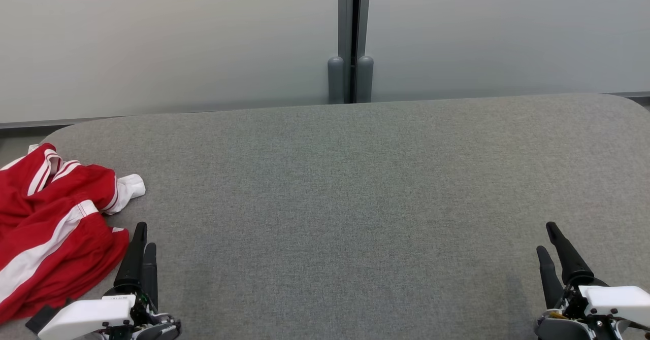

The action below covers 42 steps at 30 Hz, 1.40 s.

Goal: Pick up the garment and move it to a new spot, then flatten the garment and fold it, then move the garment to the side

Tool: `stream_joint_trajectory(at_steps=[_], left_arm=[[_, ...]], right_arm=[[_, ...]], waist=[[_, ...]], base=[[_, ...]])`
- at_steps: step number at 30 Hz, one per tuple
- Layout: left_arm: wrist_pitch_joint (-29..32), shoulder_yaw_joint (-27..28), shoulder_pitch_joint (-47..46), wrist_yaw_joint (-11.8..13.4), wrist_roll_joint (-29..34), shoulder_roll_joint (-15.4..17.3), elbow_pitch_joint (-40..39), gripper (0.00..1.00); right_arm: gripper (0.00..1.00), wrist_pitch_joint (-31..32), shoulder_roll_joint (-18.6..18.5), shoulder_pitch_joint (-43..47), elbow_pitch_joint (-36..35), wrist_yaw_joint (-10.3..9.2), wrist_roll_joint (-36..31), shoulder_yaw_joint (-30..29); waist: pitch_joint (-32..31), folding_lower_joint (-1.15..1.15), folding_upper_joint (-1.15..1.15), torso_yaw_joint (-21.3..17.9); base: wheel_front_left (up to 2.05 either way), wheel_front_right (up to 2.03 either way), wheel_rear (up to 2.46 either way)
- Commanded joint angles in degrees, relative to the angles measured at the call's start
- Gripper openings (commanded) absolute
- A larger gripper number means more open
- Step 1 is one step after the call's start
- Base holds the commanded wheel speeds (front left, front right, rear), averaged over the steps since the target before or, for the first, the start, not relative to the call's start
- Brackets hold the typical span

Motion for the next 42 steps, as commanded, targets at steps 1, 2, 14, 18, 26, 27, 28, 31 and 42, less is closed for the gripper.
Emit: stream_joint_trajectory(at_steps=[1, 2, 14, 18, 26, 27, 28, 31, 42], left_arm=[[-0.6, -0.3, -1.5, -0.1, 0.4, 0.6, -1.5, 1.00], [-0.9, -0.4, -1.5, -0.1, 0.6, 0.6, -1.7, 1.00], [-3.8, -0.8, -1.4, -0.2, 7.2, 0.7, -5.2, 1.00], [-4.8, -0.7, -1.1, -0.2, 11.3, 0.8, -6.0, 1.00], [-6.6, -1.5, -0.8, 0.3, 23.9, 0.9, -7.7, 1.00], [-6.9, -1.7, -0.8, 0.5, 25.6, 0.9, -8.0, 1.00], [-7.1, -1.9, -0.8, 0.7, 27.1, 0.9, -8.3, 1.00], [-7.7, -2.7, -0.7, 1.5, 31.7, 0.9, -8.9, 1.00], [-9.9, -5.4, -0.4, 3.4, 46.0, 1.0, -8.8, 1.00]], right_arm=[[1.00, -0.8, -0.5, -1.5, -1.6, 0.17, 0.2, 0.4], [1.00, -1.1, -0.5, -1.6, -1.8, 0.17, 0.2, 0.6], [1.00, -4.2, -1.1, -2.5, -4.5, 0.20, -4.7, 3.6], [1.00, -5.2, -1.1, -2.8, -5.1, 0.21, -8.1, 4.2], [1.00, -7.0, -1.5, -3.4, -6.8, 0.22, -17.3, 6.4], [1.00, -7.3, -1.6, -3.5, -6.9, 0.23, -18.6, 6.7], [1.00, -7.5, -1.7, -3.6, -7.0, 0.23, -20.0, 7.0], [1.00, -8.1, -1.9, -3.8, -7.4, 0.24, -24.2, 7.8], [1.00, -10.3, -2.7, -4.3, -8.1, 0.26, -38.3, 11.0]], waist=[[0.0, 0.00, 0.00, 0.0], [0.0, 0.00, 0.00, 0.0], [0.0, 0.00, 0.00, 0.1], [0.0, 0.00, 0.00, 0.2], [0.1, 0.00, 0.00, 0.4], [0.1, 0.00, 0.00, 0.4], [0.1, 0.00, 0.00, 0.5], [0.2, 0.00, 0.00, 0.5], [0.2, 0.00, 0.00, 0.7]], base=[[0.00, 0.00, 0.00], [0.00, 0.00, 0.00], [0.00, 0.00, 0.00], [0.00, 0.00, 0.00], [0.00, 0.00, 0.00], [0.00, 0.00, 0.00], [0.00, 0.00, 0.00], [0.00, 0.00, 0.00], [0.00, 0.00, 0.00]])
